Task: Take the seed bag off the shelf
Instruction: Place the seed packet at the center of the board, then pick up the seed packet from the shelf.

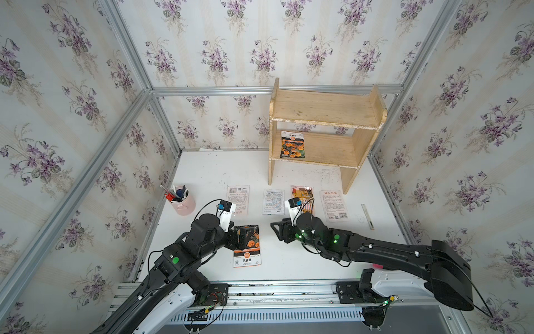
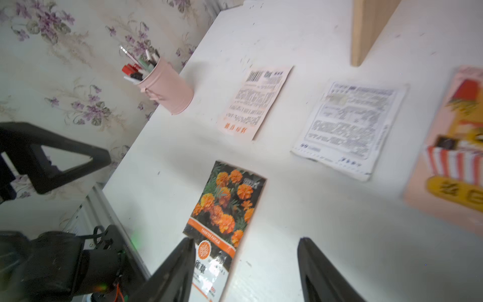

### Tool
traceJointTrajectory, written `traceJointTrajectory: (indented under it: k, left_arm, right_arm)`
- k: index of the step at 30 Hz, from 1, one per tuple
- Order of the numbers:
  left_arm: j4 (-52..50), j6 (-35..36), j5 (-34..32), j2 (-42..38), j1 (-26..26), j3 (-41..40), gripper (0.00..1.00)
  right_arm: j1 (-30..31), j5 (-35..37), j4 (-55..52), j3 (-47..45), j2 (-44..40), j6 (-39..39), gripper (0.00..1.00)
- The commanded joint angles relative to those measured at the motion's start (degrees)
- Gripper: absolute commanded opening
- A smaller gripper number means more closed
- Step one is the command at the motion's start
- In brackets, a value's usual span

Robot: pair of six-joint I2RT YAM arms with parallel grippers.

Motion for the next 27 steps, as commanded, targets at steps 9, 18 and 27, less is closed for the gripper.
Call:
traceJointTrajectory:
  k: [9, 18, 27]
  left_arm:
    - [9.0, 1.6, -0.3, 10.9, -0.2, 6.9, 1.00]
    - [16.2, 5.8, -4.8, 31.0, -2.9, 20.3, 1.00]
    - [19.7, 7.7, -12.5, 51.4, -6.8, 36.4, 1.00]
  right_arm:
    - [-9.8, -1.2, -10.3, 3.5, -8.8, -10.8, 0.86]
    - [-10.0, 1.2, -16.5, 1.6, -19.6, -12.1, 1.00]
    - [-10.1, 5.8, -23.6, -0.2, -31.3, -10.8, 1.00]
